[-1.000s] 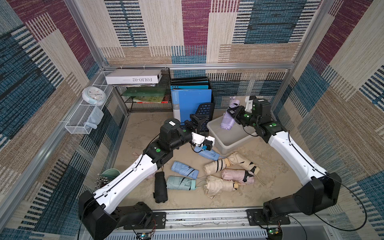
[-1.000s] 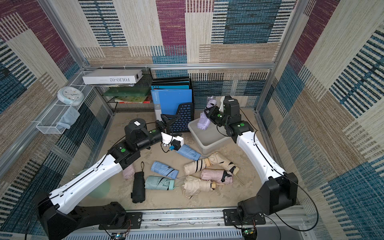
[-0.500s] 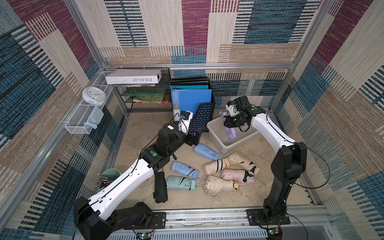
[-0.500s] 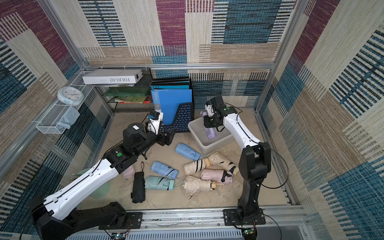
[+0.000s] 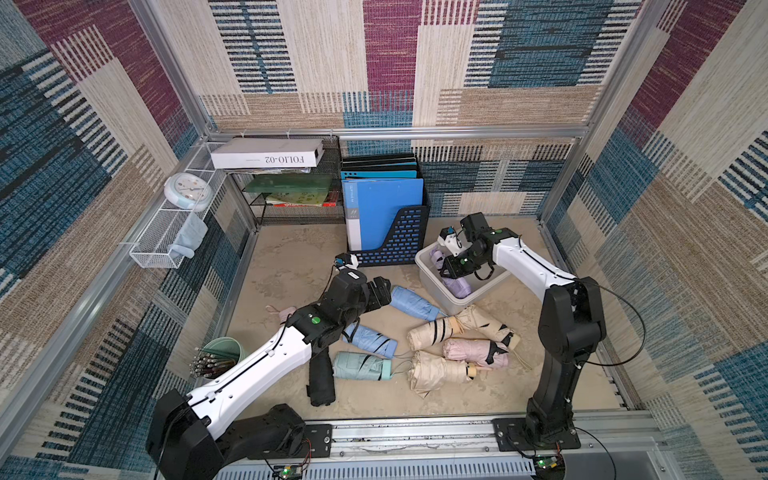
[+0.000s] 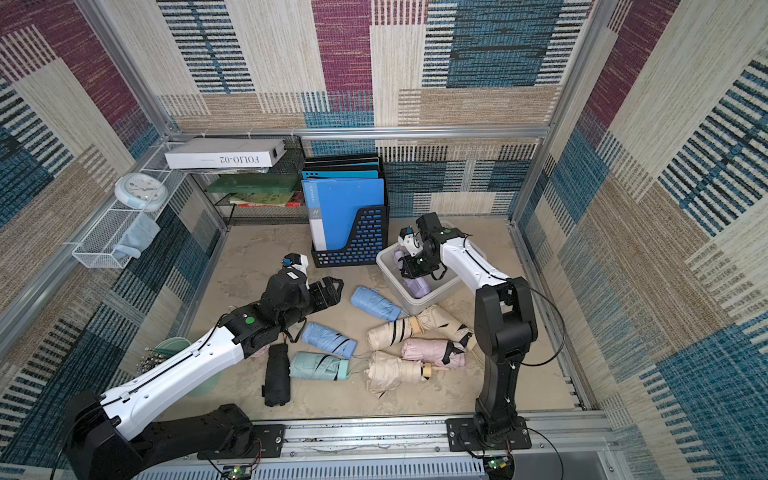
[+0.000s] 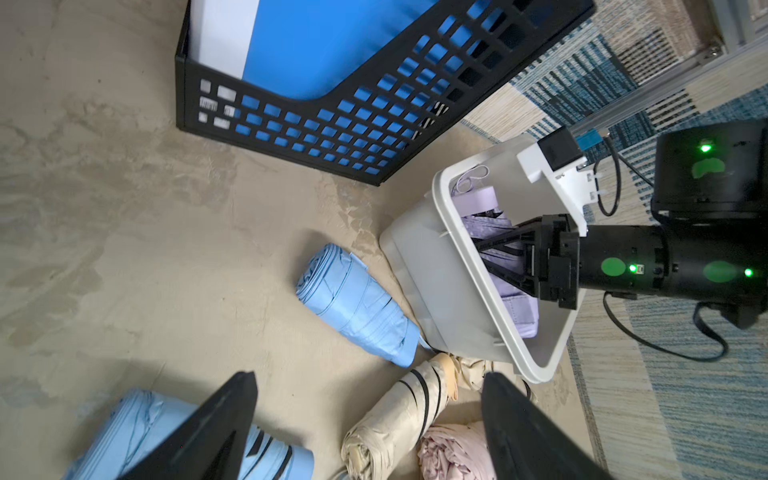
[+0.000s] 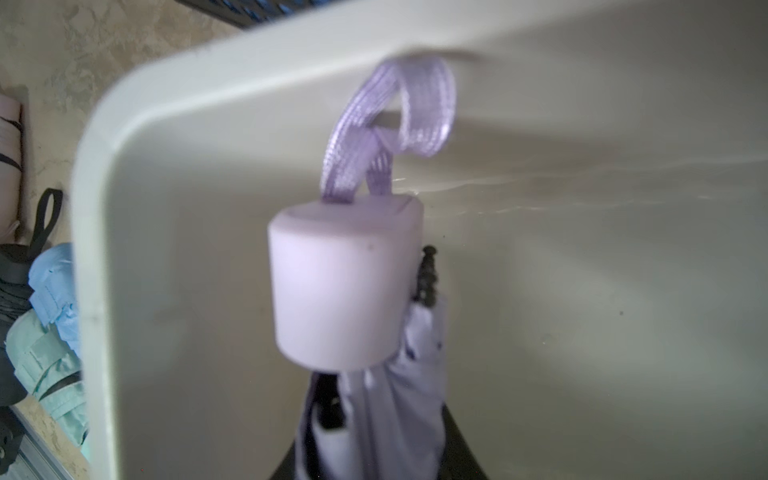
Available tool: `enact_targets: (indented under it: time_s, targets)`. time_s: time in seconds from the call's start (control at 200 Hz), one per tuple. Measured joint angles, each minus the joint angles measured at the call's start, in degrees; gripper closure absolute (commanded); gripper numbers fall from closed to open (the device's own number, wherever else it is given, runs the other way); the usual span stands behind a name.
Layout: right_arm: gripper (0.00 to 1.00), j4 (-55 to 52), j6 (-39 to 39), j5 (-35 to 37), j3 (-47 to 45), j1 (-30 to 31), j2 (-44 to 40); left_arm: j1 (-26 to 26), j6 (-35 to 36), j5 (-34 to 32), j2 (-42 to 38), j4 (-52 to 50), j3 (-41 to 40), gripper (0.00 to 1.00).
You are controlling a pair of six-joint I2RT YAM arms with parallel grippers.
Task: Put the umbrella into the storage box
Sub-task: Place the umbrella in the storage box.
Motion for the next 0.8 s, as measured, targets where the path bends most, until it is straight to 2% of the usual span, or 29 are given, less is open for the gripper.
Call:
enact_targets:
  time_s: [0.27,0.486,0.661,0.801]
  targets:
    - [0.89,2.2,-2.8,-0.6,-2.2,0.5,0.8,0.0,-6.2,2.9,1.3,-0.2,-1.1,0.16]
    - [0.81,4.5,-3.1,-0.2,-5.1,0.7,0.8,-0.3,-12.0,7.6,12.4,6.9,4.5,0.16]
    - [0.56,7.2,-3.0,0.4,-8.1,0.7,-0.6,-2.0,-17.2,10.6,21.9,11.7,11.6,0.17]
    - [0.46,8.1,-2.6,0.6,-9.6,0.7,-3.3,-3.1,-21.3,10.5,27.0,13.0,14.7,0.24]
